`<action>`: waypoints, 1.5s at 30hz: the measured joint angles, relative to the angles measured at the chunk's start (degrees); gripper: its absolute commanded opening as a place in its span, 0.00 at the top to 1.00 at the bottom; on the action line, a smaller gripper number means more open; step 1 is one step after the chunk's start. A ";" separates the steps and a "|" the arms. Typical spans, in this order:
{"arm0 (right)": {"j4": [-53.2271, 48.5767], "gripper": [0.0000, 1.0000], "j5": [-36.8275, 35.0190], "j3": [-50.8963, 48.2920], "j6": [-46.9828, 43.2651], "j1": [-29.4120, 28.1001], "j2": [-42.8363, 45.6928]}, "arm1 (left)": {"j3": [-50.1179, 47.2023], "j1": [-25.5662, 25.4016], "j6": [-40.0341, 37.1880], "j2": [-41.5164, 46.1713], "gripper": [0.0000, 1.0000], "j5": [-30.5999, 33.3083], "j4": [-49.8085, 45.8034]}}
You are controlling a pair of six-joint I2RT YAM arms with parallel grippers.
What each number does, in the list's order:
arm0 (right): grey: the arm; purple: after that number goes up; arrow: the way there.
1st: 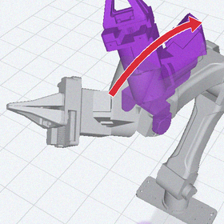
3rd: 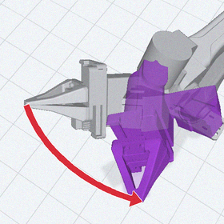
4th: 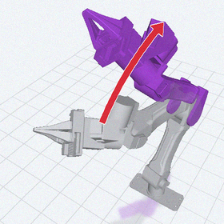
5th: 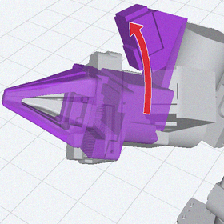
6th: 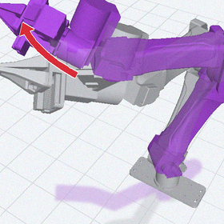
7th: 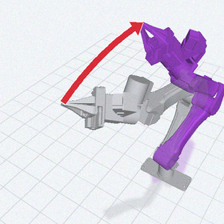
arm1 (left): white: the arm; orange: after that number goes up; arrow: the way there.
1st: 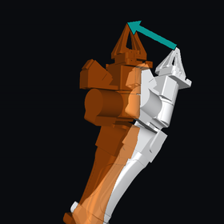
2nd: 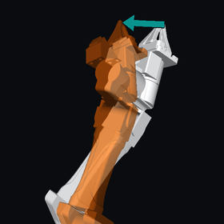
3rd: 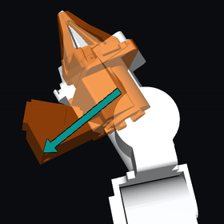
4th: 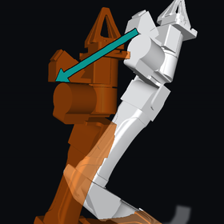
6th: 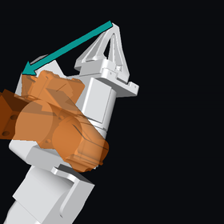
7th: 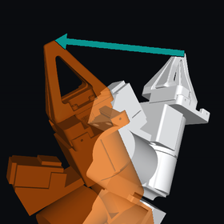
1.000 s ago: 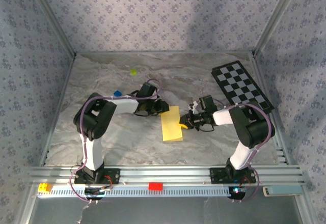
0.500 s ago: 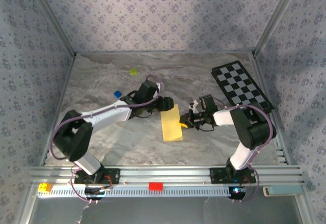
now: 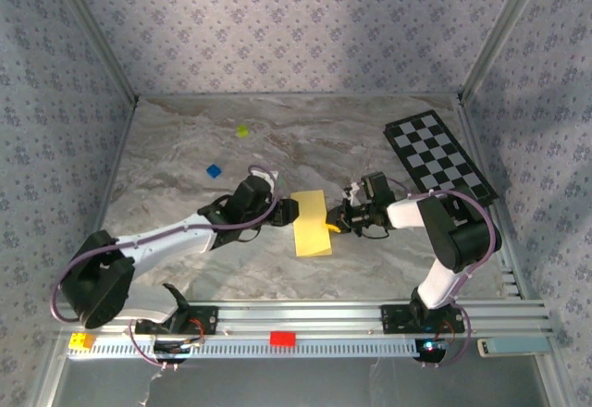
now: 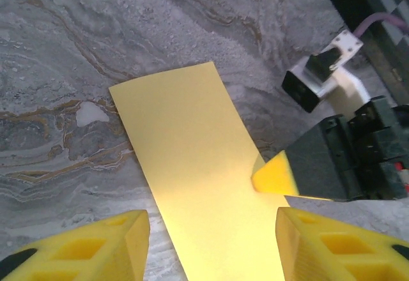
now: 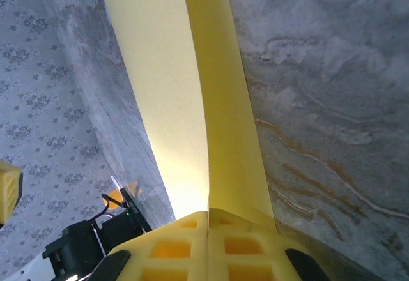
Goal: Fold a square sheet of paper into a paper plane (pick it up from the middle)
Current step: Fold the triangle a second time at the center of the table.
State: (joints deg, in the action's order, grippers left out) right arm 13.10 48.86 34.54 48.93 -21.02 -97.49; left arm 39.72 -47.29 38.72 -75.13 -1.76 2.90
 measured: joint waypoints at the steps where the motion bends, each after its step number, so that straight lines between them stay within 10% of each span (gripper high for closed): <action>1: 0.00 0.94 0.00 0.00 0.00 -0.11 0.00 | -0.94 0.00 0.31 1.14 0.44 0.15 0.61; 23: -0.22 0.91 0.04 0.44 0.35 -0.37 0.55 | -6.27 -4.57 -4.46 4.13 0.49 0.96 4.92; 45: -0.46 0.95 0.02 0.44 0.39 -0.33 0.55 | 16.55 -23.65 -19.28 -19.82 0.42 13.07 -11.78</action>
State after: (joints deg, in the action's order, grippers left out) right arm 12.64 48.88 34.98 49.32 -21.34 -96.95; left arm 56.27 -70.94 19.44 -94.96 11.31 -8.88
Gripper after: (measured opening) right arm 0.057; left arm 0.570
